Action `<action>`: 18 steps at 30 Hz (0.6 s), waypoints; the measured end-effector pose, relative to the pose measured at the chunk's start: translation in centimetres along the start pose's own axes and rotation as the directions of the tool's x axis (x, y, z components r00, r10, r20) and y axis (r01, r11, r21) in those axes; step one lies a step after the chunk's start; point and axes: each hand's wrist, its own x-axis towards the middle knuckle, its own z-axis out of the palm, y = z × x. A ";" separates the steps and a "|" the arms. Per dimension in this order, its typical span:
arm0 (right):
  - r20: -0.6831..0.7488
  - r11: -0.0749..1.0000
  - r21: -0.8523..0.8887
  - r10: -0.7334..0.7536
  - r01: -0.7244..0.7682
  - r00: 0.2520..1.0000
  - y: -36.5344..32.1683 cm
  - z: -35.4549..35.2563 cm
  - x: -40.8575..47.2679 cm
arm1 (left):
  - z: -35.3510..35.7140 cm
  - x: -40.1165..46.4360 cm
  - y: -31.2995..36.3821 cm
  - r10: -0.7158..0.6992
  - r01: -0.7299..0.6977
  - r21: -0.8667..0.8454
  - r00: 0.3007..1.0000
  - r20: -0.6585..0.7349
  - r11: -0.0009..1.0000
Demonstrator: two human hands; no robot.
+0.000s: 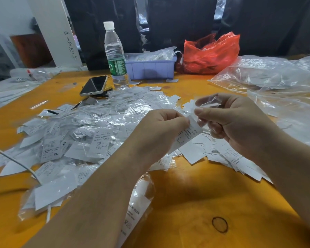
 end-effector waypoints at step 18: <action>0.059 1.000 -0.004 -0.030 0.030 0.998 0.1 0.1 -0.1 | 0.0 0.1 0.0 0.012 -0.012 0.001 1.000 0.028 1.000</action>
